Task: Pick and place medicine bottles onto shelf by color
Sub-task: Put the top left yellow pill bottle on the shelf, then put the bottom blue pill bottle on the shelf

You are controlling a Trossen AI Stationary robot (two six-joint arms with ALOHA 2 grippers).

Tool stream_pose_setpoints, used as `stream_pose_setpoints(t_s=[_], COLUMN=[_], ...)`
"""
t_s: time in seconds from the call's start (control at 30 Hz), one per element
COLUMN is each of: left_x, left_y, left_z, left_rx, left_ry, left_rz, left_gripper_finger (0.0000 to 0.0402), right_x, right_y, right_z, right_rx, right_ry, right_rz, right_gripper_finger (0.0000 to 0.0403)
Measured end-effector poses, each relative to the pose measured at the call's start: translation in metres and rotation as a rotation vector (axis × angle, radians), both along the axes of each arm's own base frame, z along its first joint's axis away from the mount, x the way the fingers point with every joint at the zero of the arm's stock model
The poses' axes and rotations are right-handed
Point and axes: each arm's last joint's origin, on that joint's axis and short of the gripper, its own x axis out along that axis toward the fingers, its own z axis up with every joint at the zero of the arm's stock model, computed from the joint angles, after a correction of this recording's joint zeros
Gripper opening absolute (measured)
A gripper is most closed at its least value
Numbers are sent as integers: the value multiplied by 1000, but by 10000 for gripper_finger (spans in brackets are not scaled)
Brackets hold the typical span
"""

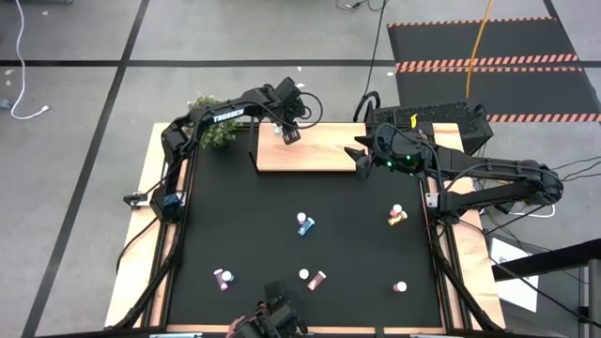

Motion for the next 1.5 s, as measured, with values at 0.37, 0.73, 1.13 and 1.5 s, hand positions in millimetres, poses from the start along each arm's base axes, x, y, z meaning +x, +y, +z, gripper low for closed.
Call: stream_pose_setpoints(t_s=[0.37,0.73,1.13,1.5], left_x=[0,3,5,-10], left_y=[0,2,-22,-54], left_z=[0,8,119,144], left_rx=[-4,29,58,-102], left_ry=[2,-26,-66,-188], left_rz=[20,66,32,43], left_gripper_finger=[141,236,330,275], right_x=[0,0,-2,-12], right_y=[0,0,-1,27], right_z=[0,0,-5,-21], right_rx=[9,9,133,262], right_ry=[-4,-4,-26,108], right_rz=[17,16,-53,-90], right_gripper_finger=[247,247,247,247])
